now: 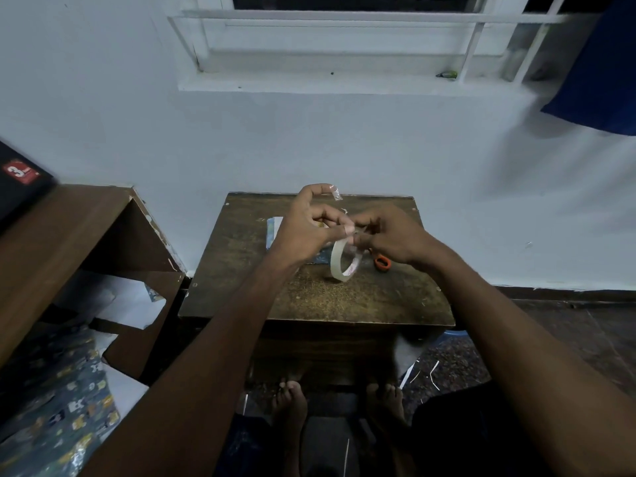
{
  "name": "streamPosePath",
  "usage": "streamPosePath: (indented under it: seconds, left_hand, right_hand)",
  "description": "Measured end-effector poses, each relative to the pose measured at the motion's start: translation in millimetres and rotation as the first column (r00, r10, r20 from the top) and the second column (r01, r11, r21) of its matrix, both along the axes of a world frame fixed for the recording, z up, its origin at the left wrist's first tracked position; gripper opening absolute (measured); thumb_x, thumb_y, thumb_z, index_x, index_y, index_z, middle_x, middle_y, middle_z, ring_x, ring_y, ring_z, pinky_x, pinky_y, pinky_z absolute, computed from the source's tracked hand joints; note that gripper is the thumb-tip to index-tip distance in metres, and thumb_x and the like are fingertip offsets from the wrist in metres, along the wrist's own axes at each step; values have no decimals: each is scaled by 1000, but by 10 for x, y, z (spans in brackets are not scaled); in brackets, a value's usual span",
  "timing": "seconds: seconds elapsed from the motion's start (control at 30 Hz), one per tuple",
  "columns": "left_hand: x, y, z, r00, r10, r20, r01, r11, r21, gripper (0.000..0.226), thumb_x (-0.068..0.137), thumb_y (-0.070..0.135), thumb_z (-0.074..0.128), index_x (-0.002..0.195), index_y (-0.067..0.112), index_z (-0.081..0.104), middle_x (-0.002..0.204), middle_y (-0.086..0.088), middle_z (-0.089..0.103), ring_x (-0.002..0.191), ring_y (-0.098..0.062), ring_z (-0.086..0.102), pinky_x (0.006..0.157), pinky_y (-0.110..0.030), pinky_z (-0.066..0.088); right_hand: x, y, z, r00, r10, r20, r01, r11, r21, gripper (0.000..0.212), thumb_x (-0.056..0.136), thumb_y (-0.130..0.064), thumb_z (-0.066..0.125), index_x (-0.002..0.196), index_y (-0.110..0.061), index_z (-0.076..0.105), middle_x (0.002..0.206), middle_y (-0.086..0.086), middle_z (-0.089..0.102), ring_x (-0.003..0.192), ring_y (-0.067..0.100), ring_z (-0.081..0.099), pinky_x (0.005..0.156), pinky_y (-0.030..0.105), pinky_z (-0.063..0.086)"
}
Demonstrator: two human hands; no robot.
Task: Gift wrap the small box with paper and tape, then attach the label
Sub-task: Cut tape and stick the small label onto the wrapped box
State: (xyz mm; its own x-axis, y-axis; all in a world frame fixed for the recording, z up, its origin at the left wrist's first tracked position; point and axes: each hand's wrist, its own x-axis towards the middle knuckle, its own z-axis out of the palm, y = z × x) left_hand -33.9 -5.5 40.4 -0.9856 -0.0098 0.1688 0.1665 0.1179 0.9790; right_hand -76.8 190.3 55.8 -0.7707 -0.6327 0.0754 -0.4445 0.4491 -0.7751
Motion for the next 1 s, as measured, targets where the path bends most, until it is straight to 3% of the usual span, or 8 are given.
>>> streamPosePath:
  seconds: [0.17, 0.3, 0.4, 0.53, 0.67, 0.8, 0.87, 1.0]
  left_hand:
    - [-18, 53, 3, 994, 95, -49, -91, 993, 69, 69, 81, 1, 89, 138, 7, 50, 89, -6, 80, 82, -9, 70, 86, -21, 55]
    - [4, 106, 0, 987, 155, -39, -149, 981, 126, 68, 83, 4, 88, 139, 8, 50, 92, -8, 81, 87, -16, 76, 88, -31, 60]
    - [-3, 143, -8, 981, 194, 14, -194, 967, 165, 64, 85, 11, 88, 137, 10, 51, 90, -7, 81, 92, -19, 78, 89, -30, 59]
    - [4, 223, -11, 977, 205, 67, -214, 959, 186, 57, 86, 15, 88, 132, 13, 55, 87, -7, 81, 94, -19, 78, 90, -30, 57]
    - [16, 256, 11, 977, 192, 95, -208, 957, 203, 54, 87, 15, 87, 132, 15, 55, 87, -8, 81, 91, -17, 79, 86, -28, 57]
    - [8, 245, -84, 967, 224, 122, -232, 971, 51, 52, 89, 19, 83, 131, 25, 51, 91, 3, 82, 97, -11, 77, 101, -46, 57]
    - [4, 205, -82, 962, 238, 136, -247, 967, 57, 51, 92, 17, 79, 132, 25, 49, 94, 4, 82, 95, -9, 75, 102, -46, 56]
    - [-27, 54, -3, 963, 268, 40, -266, 963, -44, 42, 102, 9, 63, 138, 20, 44, 93, 7, 82, 74, -3, 69, 79, -31, 52]
  right_hand:
    - [1, 59, 9, 998, -51, -46, 49, 998, -43, 11, 93, -16, 78, 101, -22, 83, 68, -6, 71, 59, 4, 57, 61, 21, 43]
    - [43, 86, 78, 993, -93, -68, 87, 992, -90, 9, 87, -16, 84, 94, -20, 84, 68, -13, 73, 59, -2, 59, 60, 14, 42]
    - [85, 72, 97, 975, -160, -157, 150, 986, -77, 11, 81, -27, 88, 91, -23, 85, 71, -7, 76, 59, 6, 63, 60, 29, 49]
    - [104, 105, 86, 960, -179, -215, 171, 984, -56, 24, 76, -48, 82, 96, -36, 83, 87, -10, 79, 80, 18, 73, 75, 48, 58]
    - [128, 173, 123, 962, -137, -237, 119, 989, -90, 23, 81, -26, 88, 103, -32, 84, 98, -14, 80, 89, 7, 73, 79, 39, 57]
    - [121, 160, 123, 954, -108, -280, 98, 994, -53, 28, 77, -14, 91, 99, -31, 85, 86, -9, 75, 70, 4, 61, 63, 24, 46]
    - [121, 125, 109, 929, -107, -355, 125, 992, 29, 32, 77, -15, 90, 99, -36, 84, 85, -13, 73, 71, 6, 60, 62, 29, 49]
    - [69, 133, 84, 896, -185, -403, 251, 961, 117, 24, 80, -17, 87, 95, -35, 84, 78, -18, 68, 74, 4, 61, 62, 25, 46]
